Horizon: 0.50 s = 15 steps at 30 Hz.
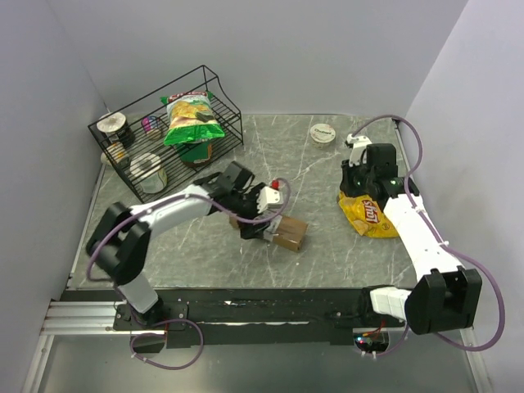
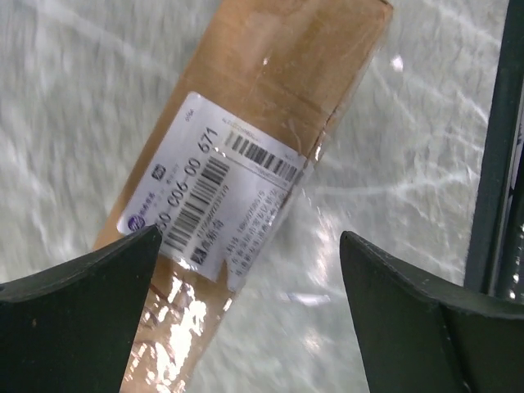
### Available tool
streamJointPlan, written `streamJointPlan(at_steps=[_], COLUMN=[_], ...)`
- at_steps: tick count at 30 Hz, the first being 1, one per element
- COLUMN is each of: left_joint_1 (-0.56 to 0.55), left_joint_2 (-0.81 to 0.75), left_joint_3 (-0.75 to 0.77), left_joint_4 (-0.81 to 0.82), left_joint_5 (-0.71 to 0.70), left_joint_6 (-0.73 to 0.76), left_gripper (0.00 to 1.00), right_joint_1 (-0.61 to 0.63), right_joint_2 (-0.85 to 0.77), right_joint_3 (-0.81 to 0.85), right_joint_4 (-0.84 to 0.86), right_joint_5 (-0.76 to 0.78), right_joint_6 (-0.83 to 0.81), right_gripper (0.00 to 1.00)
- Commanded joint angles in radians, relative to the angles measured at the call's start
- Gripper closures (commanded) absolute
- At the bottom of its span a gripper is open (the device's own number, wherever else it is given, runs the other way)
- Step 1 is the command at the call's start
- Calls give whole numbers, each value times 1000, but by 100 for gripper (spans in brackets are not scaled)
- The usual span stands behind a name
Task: Unpack the express box
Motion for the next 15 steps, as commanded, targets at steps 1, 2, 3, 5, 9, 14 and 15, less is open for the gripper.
streamJointPlan(at_steps=[1, 2, 3, 5, 9, 14, 15], left_joint_1=[5, 5, 5, 6, 6, 6, 6], left_joint_2=[-178, -189, -183, -154, -39, 104, 154], left_joint_3=[-120, -115, -100, -36, 56, 226, 256], left_joint_4=[137, 145, 139, 88, 15, -245, -343], left_joint_5=[-71, -71, -65, -43, -3, 102, 136], left_joint_6=[-77, -21, 16, 137, 289, 522, 543], left_gripper=[4, 4, 4, 4, 4, 4, 3], right_joint_1=[-6, -4, -4, -3, -3, -3, -3], right_joint_2=[30, 35, 40, 46, 43, 10, 4], right_joint_3=[84, 90, 101, 109, 118, 95, 84], right_joint_4=[34, 34, 34, 34, 20, 8, 5], right_joint_5=[-23, -25, -25, -25, -23, -17, -17], right_joint_6=[27, 27, 28, 27, 25, 21, 21], right_gripper=[100, 100, 100, 100, 100, 100, 100])
